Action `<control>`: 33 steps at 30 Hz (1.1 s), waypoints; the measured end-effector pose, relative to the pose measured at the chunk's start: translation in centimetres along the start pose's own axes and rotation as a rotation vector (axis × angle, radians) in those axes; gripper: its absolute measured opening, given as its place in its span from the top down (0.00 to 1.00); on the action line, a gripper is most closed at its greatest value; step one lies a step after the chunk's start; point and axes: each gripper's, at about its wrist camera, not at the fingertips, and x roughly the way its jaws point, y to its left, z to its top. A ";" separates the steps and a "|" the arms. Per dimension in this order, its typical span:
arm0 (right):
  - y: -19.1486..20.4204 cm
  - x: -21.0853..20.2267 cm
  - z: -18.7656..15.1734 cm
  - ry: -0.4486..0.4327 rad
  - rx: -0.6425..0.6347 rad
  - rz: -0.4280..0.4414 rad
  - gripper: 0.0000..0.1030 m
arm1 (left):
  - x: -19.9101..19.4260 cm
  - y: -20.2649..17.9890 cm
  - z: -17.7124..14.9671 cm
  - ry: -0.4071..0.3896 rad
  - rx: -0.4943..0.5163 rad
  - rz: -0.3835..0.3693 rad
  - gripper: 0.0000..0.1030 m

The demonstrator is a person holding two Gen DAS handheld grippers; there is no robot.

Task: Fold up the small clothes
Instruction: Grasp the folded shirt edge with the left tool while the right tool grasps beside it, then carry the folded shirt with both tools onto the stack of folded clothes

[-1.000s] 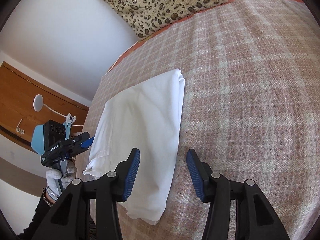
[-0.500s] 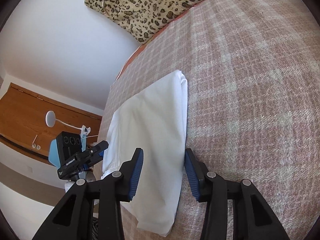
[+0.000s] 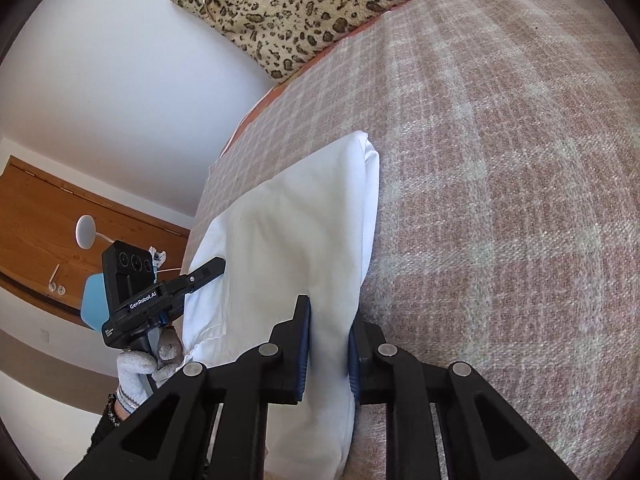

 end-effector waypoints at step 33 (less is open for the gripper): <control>9.6 -10.6 -2.4 -0.290 -0.373 -0.217 0.92 | -5.9 -14.2 -2.2 -0.253 0.406 0.035 0.93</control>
